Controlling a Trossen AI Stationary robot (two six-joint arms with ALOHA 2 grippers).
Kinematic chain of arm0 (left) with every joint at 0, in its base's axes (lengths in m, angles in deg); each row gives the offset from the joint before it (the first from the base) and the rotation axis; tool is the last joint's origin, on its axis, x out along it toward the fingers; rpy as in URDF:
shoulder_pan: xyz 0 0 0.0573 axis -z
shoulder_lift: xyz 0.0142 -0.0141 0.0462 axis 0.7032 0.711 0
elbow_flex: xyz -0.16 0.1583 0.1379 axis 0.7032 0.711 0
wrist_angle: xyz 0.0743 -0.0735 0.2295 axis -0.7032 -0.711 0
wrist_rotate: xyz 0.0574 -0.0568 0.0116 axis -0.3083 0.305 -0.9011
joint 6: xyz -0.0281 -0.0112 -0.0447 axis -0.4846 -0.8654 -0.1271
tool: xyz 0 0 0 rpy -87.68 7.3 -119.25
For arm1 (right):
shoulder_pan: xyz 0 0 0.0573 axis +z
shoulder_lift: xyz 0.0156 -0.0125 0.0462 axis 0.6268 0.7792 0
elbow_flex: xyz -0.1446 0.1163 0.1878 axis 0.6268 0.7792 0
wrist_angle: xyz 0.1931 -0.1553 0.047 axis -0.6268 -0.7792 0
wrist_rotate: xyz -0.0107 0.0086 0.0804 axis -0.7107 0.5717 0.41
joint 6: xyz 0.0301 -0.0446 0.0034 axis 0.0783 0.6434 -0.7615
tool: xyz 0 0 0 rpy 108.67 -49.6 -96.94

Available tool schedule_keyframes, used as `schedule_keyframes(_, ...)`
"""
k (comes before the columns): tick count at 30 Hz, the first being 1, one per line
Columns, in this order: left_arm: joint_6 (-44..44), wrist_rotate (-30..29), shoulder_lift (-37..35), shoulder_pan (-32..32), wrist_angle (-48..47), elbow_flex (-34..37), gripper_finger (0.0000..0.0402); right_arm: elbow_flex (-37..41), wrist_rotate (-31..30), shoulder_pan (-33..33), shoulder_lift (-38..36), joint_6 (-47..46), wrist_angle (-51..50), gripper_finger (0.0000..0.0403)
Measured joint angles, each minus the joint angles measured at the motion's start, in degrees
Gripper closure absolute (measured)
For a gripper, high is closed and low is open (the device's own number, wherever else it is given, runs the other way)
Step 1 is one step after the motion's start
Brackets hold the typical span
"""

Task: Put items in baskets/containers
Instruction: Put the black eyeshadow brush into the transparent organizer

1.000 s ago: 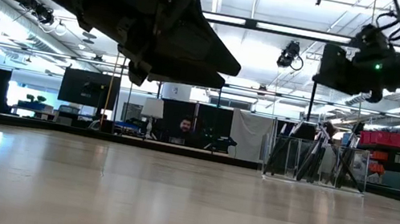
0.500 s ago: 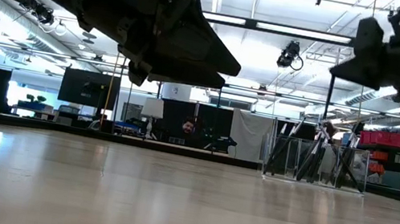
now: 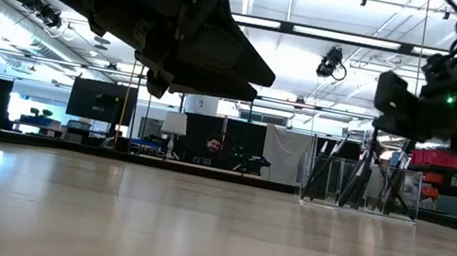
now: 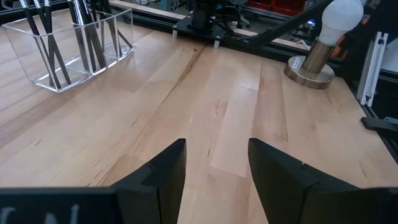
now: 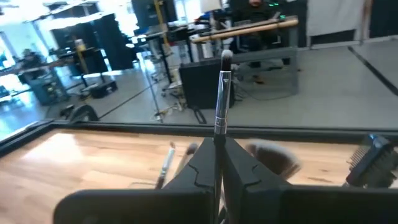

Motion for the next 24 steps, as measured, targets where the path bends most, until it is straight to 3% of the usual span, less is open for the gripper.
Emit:
schedule_keyframes(5,0.0,0.0,0.0,0.0,0.0,0.0,0.0223,0.0,1.0,-2.7,6.2,-1.5,6.4,0.0398)
schedule_keyframes(9,0.0,0.0,0.0,0.0,0.0,0.0,0.0223,0.0,5.6,-4.0,9.7,0.1,12.8,0.0397)
schedule_keyframes(16,0.0,0.0,0.0,0.0,0.0,0.0,0.0223,-1.6,11.9,-5.4,13.9,-1.1,13.5,0.0392)
schedule_keyframes(24,0.0,0.0,0.0,0.0,0.0,0.0,0.0223,-2.0,12.6,-5.7,14.8,-0.1,11.9,0.0319)
